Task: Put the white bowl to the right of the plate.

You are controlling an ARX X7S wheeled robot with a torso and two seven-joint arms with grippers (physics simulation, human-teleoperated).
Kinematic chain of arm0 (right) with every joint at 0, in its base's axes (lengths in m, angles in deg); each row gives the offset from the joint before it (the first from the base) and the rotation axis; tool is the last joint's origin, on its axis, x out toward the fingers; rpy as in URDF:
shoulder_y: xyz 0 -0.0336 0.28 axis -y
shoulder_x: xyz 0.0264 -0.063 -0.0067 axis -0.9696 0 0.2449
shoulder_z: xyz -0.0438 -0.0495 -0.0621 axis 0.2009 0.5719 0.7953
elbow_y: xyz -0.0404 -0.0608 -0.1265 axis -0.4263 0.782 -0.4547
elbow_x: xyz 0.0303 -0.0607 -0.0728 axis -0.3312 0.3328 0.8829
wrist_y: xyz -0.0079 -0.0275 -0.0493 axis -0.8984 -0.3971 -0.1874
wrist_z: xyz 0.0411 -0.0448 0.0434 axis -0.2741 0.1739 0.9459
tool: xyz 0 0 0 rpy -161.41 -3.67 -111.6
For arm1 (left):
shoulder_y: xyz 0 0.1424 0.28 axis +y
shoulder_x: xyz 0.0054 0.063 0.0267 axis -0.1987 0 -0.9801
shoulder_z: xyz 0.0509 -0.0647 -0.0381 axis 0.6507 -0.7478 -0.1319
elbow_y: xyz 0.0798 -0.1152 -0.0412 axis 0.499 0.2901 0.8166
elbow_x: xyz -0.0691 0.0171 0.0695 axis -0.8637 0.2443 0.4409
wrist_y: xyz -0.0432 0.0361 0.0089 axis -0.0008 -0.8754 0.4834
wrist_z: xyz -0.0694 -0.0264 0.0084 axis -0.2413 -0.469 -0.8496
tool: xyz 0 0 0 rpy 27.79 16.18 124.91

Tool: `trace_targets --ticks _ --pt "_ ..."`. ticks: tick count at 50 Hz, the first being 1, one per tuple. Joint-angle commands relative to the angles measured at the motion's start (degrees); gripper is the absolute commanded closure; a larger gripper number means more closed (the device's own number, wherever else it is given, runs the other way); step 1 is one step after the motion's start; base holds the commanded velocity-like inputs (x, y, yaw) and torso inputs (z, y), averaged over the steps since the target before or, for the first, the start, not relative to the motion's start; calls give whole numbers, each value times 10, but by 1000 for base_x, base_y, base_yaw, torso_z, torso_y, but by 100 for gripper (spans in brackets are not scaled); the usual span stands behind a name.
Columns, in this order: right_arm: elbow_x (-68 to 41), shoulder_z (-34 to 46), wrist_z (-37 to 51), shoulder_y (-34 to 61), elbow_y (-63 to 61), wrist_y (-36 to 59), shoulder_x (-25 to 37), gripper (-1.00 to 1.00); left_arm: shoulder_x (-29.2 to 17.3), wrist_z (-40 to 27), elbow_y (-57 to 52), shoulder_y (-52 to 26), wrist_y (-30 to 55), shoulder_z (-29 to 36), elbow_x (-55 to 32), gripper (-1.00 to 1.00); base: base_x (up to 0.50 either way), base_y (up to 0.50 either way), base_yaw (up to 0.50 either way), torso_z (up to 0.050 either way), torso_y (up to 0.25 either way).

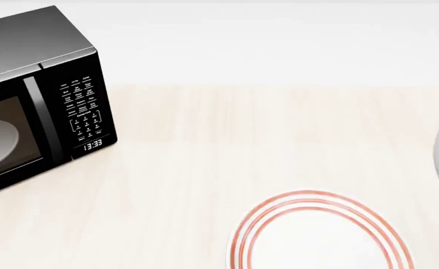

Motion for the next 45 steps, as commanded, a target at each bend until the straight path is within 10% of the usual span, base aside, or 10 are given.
trace_targets --ticks 1,20,45 --pt "26 19 -90 -2 91 23 18 100 -4 3 4 -3 3 14 -2 -100 0 0 0 0 0" --pt "19 41 -103 -57 -48 -62 88 100 -6 -2 6 -2 -1 20 -1 -100 0 0 0 1 1" --pt "58 72 -182 -102 58 -62 27 100 -9 -8 9 -3 -3 26 -2 -100 0 0 0 0 0"
